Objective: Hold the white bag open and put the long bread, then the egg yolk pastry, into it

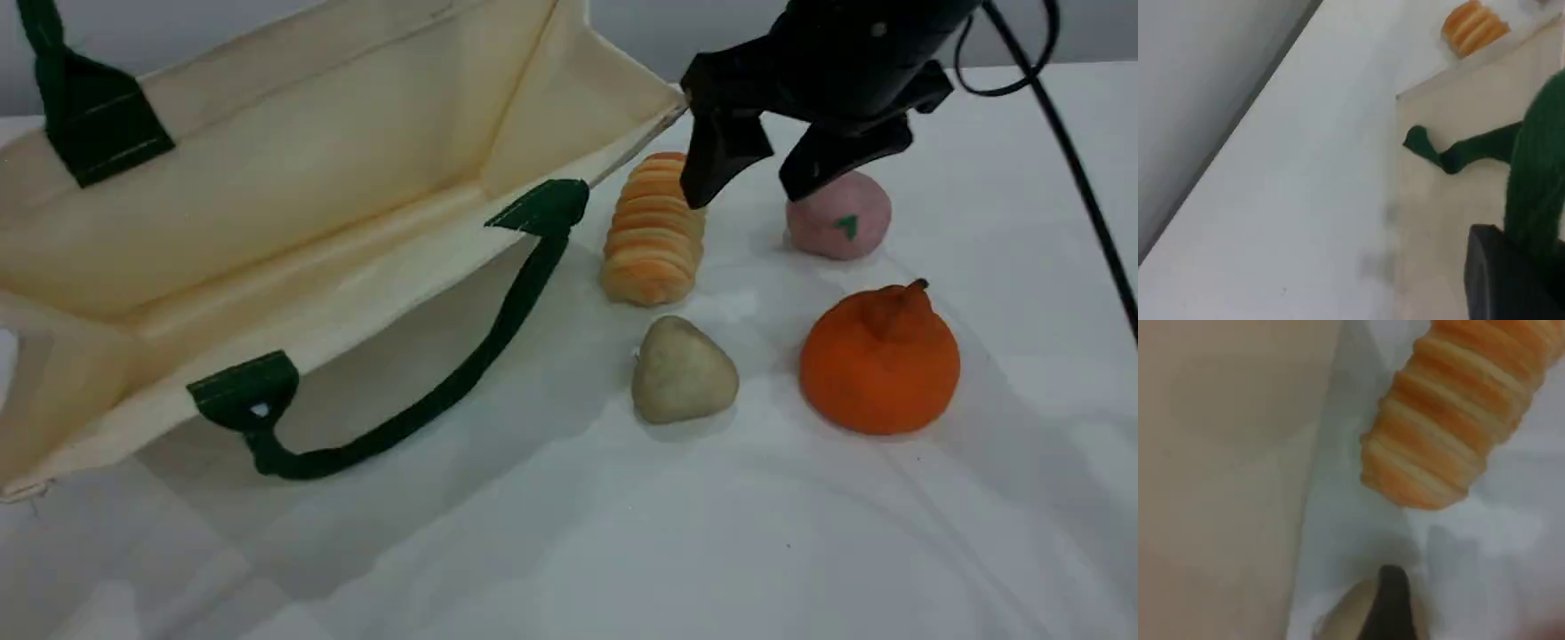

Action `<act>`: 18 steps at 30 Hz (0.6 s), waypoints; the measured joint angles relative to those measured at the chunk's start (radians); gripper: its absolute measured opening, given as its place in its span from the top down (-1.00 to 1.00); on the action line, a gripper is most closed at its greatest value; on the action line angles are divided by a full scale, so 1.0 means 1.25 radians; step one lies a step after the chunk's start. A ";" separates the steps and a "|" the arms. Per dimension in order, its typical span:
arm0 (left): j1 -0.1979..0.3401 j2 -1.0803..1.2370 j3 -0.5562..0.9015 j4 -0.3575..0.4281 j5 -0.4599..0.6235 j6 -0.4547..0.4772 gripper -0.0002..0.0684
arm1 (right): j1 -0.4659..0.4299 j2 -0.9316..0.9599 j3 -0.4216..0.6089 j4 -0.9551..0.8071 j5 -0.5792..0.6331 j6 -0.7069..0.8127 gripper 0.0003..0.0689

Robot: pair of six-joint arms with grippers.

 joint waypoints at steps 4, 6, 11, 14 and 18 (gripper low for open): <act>0.000 0.000 0.000 0.007 -0.001 -0.008 0.76 | 0.000 0.011 -0.027 0.021 0.000 -0.019 -0.61; 0.000 0.000 0.000 0.028 -0.001 -0.025 0.76 | 0.000 0.011 -0.036 0.037 -0.002 -0.035 -0.61; 0.001 0.000 0.000 0.044 -0.001 -0.032 0.76 | 0.000 0.013 -0.064 0.071 -0.002 -0.069 -0.61; 0.001 0.000 0.000 0.081 -0.001 -0.046 0.76 | 0.000 0.027 -0.083 0.087 -0.002 -0.074 -0.61; 0.001 0.000 0.000 0.124 -0.001 -0.066 0.76 | 0.000 0.062 -0.109 0.087 0.014 -0.077 -0.61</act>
